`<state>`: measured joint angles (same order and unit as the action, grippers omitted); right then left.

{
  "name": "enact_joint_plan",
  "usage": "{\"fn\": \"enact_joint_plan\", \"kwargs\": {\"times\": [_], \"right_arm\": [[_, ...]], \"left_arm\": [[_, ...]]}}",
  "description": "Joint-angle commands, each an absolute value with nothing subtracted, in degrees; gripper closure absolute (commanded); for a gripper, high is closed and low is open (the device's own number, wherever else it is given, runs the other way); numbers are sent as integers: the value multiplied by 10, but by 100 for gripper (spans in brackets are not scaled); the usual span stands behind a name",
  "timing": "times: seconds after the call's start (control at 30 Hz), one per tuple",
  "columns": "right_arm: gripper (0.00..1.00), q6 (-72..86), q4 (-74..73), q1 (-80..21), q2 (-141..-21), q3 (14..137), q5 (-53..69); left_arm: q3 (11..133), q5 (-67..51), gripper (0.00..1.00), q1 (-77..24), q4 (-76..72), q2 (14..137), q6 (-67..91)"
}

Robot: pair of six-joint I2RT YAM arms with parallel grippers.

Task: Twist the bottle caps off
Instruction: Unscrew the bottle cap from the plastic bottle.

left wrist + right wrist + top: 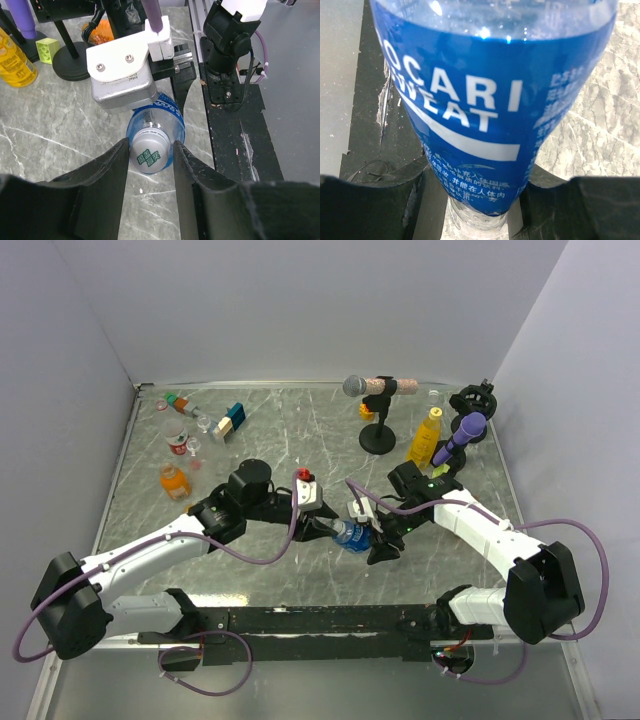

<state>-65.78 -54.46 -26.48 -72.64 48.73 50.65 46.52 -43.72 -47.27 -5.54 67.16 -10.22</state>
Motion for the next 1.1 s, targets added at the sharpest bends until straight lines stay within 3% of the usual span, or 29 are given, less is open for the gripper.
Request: {"fn": "enact_joint_plan", "kwargs": {"times": [0.0, 0.4, 0.47, 0.63, 0.9, 1.07], "right_arm": [[70, -676, -541, -268, -731, 501, 531], [70, -676, -541, -268, -733, 501, 530], [70, -676, -541, -268, -733, 501, 530], [70, -674, -541, -268, -733, 501, 528], [70, -673, -540, -267, -736, 503, 526], [70, -672, -541, -268, -737, 503, 526]], "left_arm": [[473, -453, 56, -472, -50, 673, -106], [472, -453, 71, -473, -47, 680, -101], [473, -454, 76, -472, -44, 681, -100], [475, -421, 99, -472, -56, 679, -6], [504, -224, 99, -490, 19, 667, 394], [533, -149, 99, -519, 88, 655, 476]]}}
